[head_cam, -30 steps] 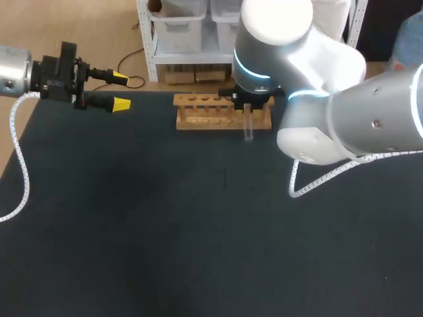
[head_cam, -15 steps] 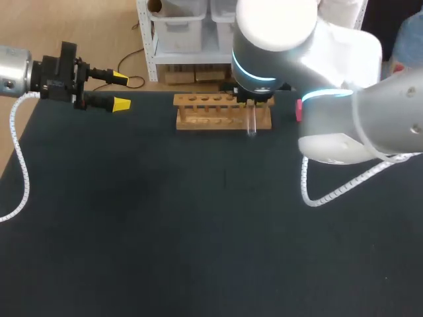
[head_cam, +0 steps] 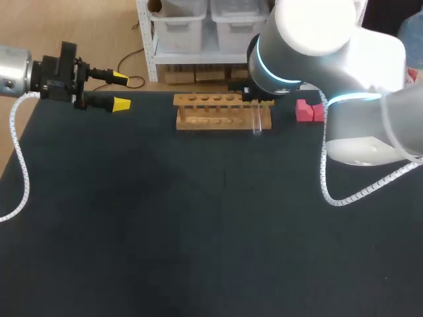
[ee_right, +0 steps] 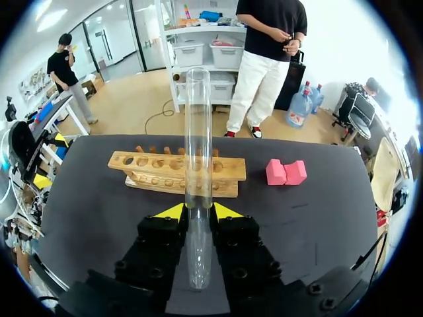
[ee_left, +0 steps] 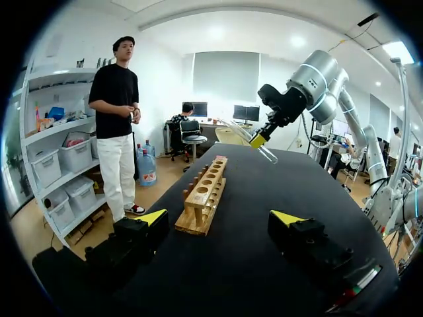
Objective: Grasp the test tube, adjust it, and insert it.
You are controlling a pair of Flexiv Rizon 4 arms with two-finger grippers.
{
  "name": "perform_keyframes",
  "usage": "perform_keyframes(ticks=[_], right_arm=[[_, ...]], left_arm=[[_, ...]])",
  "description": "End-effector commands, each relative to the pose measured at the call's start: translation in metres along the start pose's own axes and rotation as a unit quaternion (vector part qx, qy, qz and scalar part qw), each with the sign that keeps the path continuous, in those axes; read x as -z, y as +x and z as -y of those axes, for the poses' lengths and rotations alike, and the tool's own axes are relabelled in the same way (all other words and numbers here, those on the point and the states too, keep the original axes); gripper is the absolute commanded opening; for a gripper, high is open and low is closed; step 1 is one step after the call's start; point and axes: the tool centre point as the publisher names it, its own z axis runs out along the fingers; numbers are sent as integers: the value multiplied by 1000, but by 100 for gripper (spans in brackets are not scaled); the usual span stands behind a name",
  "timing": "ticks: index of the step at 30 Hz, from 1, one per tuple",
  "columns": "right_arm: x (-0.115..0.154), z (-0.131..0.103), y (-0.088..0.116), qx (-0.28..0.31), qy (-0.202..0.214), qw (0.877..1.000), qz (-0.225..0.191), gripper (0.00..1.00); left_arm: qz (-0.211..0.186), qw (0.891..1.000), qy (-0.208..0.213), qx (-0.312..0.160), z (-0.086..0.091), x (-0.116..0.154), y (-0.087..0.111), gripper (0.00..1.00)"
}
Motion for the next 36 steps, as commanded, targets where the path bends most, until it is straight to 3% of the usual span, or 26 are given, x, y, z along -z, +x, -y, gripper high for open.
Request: perform_keyframes(ticks=[1, 20, 29, 36], right_arm=[[1, 0, 2, -1, 1, 1000, 3, 0], [1, 0, 2, -1, 1, 1000, 3, 0], [3, -18, 8, -31, 32, 996, 81, 0], [8, -24, 0, -54, 73, 985, 149, 0]], left_arm=[[1, 1000, -1, -1, 1, 0, 1, 100], [1, 1000, -1, -1, 1, 0, 1, 100], [1, 1000, -1, -1, 1, 0, 1, 100], [1, 1000, -1, -1, 1, 0, 1, 100]])
